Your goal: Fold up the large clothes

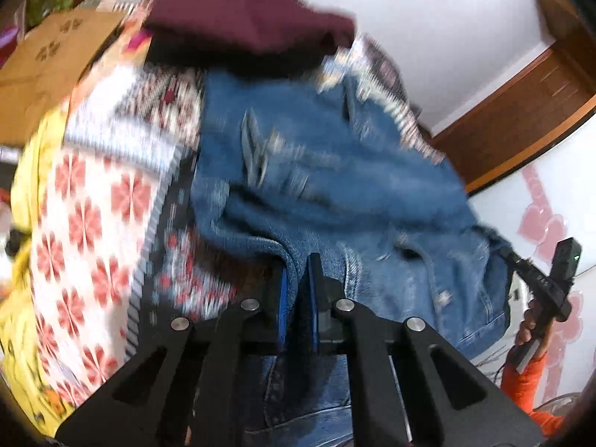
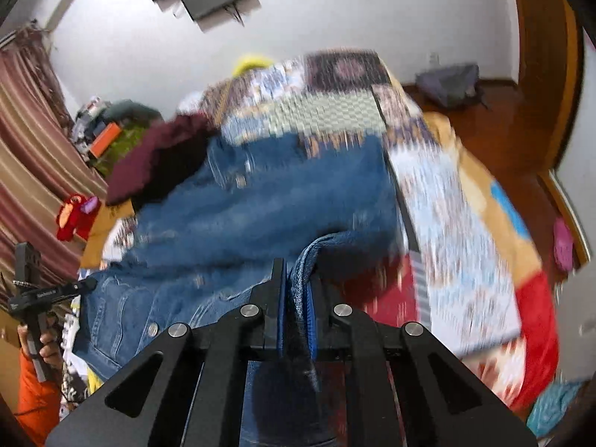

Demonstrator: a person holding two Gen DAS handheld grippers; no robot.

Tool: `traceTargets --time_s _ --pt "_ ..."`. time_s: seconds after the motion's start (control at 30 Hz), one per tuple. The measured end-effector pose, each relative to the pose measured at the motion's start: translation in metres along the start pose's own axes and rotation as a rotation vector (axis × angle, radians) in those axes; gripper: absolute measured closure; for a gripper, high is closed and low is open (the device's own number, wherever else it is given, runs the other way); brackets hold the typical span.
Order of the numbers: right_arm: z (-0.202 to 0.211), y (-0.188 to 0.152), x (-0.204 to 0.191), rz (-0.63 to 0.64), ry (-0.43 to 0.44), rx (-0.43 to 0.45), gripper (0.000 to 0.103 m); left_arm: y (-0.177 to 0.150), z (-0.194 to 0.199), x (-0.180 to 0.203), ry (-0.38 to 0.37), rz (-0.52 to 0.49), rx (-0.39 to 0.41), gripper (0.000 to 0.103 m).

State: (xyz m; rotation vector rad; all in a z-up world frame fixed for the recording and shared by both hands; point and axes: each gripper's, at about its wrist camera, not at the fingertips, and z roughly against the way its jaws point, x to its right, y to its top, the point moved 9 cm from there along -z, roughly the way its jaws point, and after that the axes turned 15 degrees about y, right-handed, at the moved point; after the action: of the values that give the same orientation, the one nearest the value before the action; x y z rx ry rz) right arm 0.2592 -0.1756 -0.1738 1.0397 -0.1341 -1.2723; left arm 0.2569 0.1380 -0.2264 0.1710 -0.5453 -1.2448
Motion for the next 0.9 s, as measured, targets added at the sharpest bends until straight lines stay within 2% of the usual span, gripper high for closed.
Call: traceTargets --time_s 0.1,0.17,0.23,0.3,0.37,0.47,0.53,0.63,0.7,0.73,0.77,0.8,0.9 --pt "-0.007 0.029 0.014 -0.012 -0.048 0.056 0.095 0.04 0.01 0.001 0.011 0.016 0.079 0.094" --pt "-0.019 0.038 0.032 -0.019 -0.113 0.058 0.095 0.064 0.008 -0.007 0.096 0.025 0.137 0.102" --pt "-0.04 0.034 0.054 -0.047 -0.153 0.007 0.095 0.088 0.001 -0.027 0.242 0.043 0.198 0.102" --pt "-0.059 0.023 0.075 -0.077 -0.193 -0.057 0.095 0.093 -0.017 -0.038 0.258 0.062 0.164 0.102" --pt "-0.071 0.01 0.086 -0.101 -0.2 -0.111 0.095 0.088 -0.04 -0.047 0.267 0.074 0.091 0.102" --pt "-0.064 0.007 0.084 -0.085 -0.193 -0.104 0.092 0.063 -0.061 -0.055 0.301 0.048 0.002 0.101" --pt "-0.058 0.006 0.077 -0.08 -0.186 -0.133 0.087 0.048 -0.062 -0.057 0.278 0.031 -0.035 0.101" --pt "-0.044 0.009 0.063 -0.047 -0.168 -0.15 0.072 0.042 -0.046 -0.058 0.29 0.008 -0.01 0.091" --pt "-0.035 0.012 0.059 -0.017 -0.185 -0.139 0.051 0.044 -0.031 -0.058 0.293 0.012 0.021 0.073" --pt "-0.027 0.012 0.055 0.006 -0.202 -0.119 0.047 0.045 -0.024 -0.058 0.291 0.014 0.036 0.067" --pt "-0.025 0.013 0.055 0.019 -0.211 -0.106 0.042 0.045 -0.015 -0.057 0.287 0.017 0.06 0.055" --pt "-0.019 0.011 0.053 0.028 -0.218 -0.096 0.041 0.046 -0.009 -0.055 0.284 0.017 0.075 0.048" --pt "-0.013 0.003 0.055 0.01 -0.216 -0.113 0.041 0.039 -0.001 -0.047 0.259 0.002 0.078 0.041"
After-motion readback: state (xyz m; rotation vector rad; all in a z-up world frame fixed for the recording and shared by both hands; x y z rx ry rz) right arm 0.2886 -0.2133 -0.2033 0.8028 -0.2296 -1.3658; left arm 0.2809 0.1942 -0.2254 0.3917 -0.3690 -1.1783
